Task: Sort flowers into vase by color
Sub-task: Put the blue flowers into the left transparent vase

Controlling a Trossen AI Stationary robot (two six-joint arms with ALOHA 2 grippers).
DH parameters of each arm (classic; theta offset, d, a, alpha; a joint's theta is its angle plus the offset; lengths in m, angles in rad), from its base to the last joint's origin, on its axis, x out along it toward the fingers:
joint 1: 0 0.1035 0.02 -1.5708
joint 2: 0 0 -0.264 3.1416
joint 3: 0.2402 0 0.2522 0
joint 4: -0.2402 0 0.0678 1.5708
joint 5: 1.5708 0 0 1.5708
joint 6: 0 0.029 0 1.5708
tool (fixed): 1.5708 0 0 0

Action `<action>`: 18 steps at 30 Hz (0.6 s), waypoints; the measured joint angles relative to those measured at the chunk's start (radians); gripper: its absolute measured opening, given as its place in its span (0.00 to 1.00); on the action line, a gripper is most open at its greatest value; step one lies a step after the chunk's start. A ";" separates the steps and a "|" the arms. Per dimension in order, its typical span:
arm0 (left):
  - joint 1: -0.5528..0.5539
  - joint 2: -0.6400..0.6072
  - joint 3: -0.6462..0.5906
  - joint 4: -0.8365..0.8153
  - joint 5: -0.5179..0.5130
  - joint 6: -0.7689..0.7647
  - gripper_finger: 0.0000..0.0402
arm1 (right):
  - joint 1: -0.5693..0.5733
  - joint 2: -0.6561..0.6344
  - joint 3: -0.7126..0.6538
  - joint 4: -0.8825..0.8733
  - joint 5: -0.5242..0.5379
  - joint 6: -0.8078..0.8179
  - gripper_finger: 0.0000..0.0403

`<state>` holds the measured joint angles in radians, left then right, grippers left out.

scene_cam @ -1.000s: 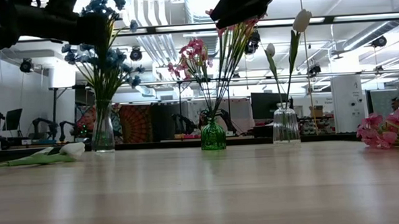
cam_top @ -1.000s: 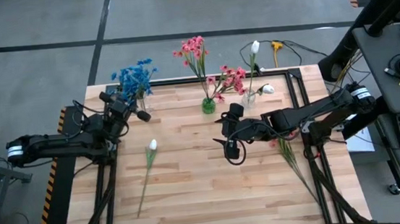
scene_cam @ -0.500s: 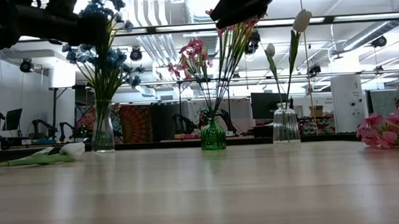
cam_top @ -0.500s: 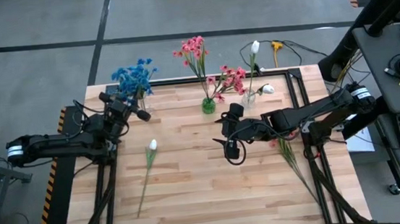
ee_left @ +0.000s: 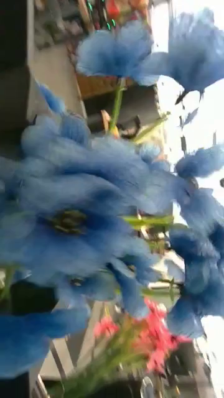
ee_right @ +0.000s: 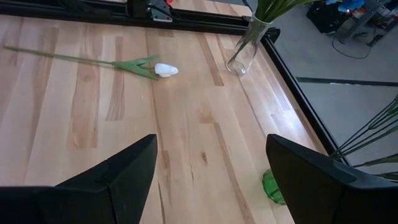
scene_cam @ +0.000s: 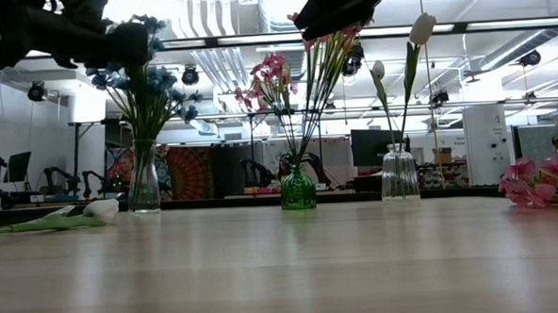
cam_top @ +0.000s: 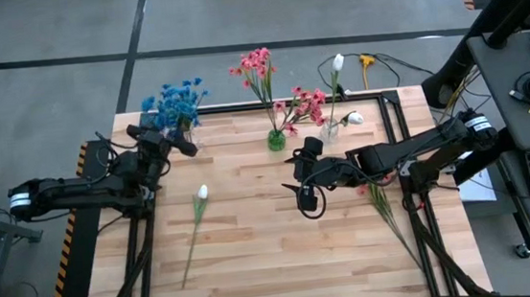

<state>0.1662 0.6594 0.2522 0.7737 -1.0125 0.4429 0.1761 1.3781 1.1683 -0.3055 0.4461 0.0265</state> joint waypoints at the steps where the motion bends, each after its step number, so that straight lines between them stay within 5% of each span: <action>1: -0.003 0.000 0.006 -0.013 -0.021 0.000 0.63 | 0.000 0.000 0.000 -0.001 0.000 0.000 0.73; 8: -0.029 0.000 0.066 -0.106 -0.052 -0.011 0.73 | 0.000 0.000 0.000 -0.004 0.000 0.000 0.73; 18: -0.033 0.000 0.171 -0.297 -0.080 -0.042 0.76 | 0.000 0.000 0.000 -0.012 0.000 0.000 0.73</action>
<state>0.1337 0.6595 0.4237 0.4768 -1.0926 0.4005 0.1761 1.3779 1.1683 -0.3176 0.4459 0.0262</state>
